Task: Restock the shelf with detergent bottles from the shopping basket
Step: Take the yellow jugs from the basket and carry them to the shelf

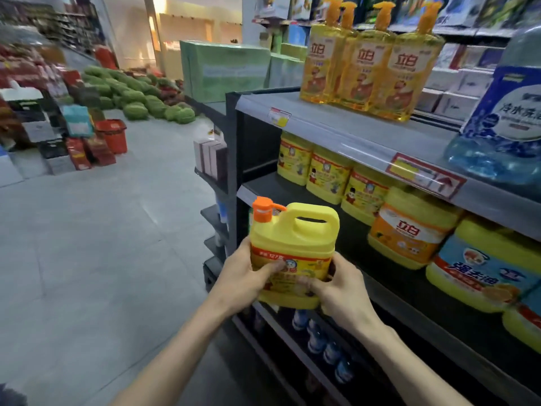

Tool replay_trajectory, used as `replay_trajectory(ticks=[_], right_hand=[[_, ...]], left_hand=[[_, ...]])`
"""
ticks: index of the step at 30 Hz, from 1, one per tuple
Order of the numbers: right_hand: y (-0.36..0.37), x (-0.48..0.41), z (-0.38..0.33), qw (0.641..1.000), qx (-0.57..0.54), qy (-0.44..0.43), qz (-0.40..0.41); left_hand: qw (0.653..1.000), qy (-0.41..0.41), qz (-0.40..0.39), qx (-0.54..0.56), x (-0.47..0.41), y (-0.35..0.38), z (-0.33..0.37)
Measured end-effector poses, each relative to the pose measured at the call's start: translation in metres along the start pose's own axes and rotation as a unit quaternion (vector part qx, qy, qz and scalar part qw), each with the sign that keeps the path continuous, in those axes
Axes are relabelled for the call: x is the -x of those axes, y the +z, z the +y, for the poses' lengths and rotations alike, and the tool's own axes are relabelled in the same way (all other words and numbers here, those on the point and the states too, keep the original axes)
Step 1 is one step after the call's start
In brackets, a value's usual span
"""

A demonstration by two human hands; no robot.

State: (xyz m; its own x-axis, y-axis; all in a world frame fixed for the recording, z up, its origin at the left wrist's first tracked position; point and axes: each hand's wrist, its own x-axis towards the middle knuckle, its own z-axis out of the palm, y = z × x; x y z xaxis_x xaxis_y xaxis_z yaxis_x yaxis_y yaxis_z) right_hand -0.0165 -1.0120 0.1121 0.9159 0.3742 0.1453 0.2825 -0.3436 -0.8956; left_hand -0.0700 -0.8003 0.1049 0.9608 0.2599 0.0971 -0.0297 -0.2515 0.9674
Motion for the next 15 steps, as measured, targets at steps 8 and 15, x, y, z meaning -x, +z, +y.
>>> replay_trajectory(ticks=[8, 15], right_hand=[[0.044, -0.072, 0.002, 0.993, 0.005, 0.011, 0.119], [0.079, -0.136, 0.039, 0.973, -0.04, 0.039, 0.224]], left_hand=[[0.996, 0.05, -0.072, 0.023, -0.099, -0.036, -0.015], [0.989, 0.1, -0.101, 0.045, -0.172, -0.048, -0.033]])
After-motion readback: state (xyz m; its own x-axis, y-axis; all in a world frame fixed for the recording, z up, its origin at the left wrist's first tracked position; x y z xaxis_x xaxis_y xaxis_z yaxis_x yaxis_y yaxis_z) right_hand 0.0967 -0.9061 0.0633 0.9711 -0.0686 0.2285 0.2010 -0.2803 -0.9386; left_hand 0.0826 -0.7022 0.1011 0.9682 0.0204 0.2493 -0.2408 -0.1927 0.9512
